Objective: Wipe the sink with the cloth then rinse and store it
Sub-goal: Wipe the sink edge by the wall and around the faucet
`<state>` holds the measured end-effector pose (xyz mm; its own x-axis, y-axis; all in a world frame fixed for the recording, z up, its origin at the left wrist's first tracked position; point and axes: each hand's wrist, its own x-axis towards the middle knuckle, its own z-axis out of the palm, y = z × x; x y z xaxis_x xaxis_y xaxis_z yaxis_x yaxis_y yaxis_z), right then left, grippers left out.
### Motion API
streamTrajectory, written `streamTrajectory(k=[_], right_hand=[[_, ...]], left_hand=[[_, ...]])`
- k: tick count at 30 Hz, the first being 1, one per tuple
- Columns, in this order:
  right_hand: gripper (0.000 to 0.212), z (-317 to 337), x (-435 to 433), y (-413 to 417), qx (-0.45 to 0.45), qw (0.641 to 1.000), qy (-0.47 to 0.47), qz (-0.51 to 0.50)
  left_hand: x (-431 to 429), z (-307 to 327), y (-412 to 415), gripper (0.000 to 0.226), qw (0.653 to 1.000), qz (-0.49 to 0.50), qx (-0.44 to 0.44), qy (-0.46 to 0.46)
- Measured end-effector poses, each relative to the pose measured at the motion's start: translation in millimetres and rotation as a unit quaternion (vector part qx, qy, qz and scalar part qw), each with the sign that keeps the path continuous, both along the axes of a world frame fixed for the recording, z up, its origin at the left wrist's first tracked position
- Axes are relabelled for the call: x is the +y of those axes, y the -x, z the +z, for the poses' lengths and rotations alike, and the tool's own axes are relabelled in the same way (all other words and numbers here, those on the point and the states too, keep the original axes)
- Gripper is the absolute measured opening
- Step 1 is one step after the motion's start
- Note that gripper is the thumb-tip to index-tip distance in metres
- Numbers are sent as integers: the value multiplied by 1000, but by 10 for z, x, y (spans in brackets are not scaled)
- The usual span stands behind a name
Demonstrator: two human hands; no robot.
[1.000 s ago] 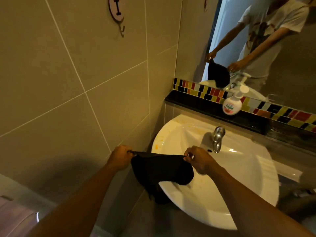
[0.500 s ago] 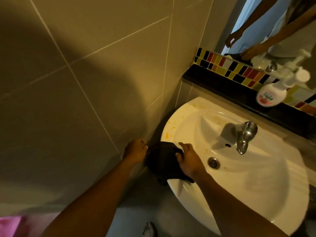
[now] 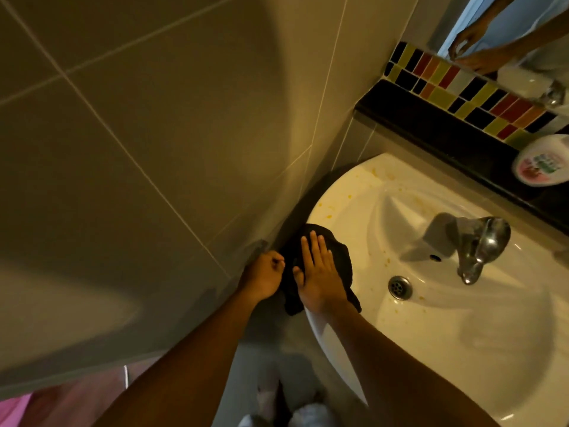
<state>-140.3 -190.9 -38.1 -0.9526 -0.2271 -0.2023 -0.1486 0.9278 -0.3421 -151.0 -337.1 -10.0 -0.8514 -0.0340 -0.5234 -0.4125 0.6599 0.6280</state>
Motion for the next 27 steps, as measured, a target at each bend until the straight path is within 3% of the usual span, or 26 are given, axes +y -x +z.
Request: streamTrajectory(k=[10, 18, 22, 27], right_hand=[[63, -50, 211, 1252, 29, 998, -22, -54], [59, -22, 676, 1988, 64, 996, -51, -32], [58, 29, 1240, 2341, 73, 984, -79, -143], [57, -28, 1330, 2399, 72, 971, -82, -213]], left_hand=[[246, -199, 384, 24, 994, 25, 101, 26], [793, -192, 695, 57, 986, 72, 150, -20], [931, -254, 748, 64, 982, 101, 150, -57], [951, -348, 751, 54, 986, 88, 142, 24]])
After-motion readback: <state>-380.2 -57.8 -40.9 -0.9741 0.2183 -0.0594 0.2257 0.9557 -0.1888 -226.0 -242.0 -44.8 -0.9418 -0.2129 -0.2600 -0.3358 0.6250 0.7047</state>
